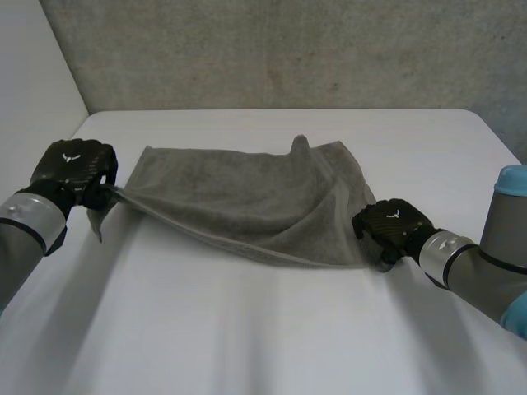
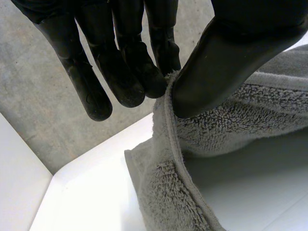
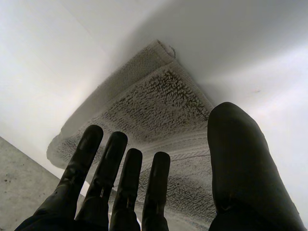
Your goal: Fold the towel.
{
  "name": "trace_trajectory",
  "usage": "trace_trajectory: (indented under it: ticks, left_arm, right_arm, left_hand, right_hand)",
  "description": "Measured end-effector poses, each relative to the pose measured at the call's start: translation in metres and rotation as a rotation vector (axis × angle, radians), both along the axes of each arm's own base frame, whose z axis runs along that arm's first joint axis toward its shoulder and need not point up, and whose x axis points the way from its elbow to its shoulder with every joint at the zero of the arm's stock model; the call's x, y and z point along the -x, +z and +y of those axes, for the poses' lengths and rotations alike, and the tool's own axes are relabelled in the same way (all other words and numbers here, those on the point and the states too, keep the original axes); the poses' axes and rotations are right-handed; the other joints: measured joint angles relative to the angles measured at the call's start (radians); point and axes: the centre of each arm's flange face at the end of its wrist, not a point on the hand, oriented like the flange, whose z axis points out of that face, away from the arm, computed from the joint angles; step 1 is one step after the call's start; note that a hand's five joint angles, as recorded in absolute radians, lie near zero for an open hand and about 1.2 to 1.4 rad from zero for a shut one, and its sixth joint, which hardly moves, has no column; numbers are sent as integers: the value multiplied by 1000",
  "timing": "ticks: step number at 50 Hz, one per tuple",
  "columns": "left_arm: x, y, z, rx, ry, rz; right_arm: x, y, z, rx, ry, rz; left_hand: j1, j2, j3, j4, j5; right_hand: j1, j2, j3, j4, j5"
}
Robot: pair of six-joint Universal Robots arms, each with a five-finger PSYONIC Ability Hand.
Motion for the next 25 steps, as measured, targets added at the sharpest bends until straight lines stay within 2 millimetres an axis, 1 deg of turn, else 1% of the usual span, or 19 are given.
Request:
trace_trajectory:
  ticks: [9, 17, 22, 25]
  left_arm:
    - [1, 0, 0, -4, 0, 29]
    - [-1, 0, -1, -5, 6, 34]
    - [-1, 0, -1, -5, 7, 34]
    - [-1, 0, -1, -5, 7, 35]
  right_arm:
    - [-1, -11, -5, -17, -6, -5]
    - [-1, -15, -8, -23, -7, -1]
    - [-2, -15, -10, -16, -7, -2]
    - [-2, -16, -12, -10, -9, -2]
  left_hand:
    - [0, 0, 0, 0, 0]
    - [0, 0, 0, 0, 0]
    - [0, 0, 0, 0, 0]
    - [0, 0, 0, 0, 0]
  right_hand:
    - [6, 5, 11, 9, 9]
    - [7, 5, 11, 8, 11]
    - [96, 101, 97, 98, 94]
    - [106, 110, 105, 108, 102]
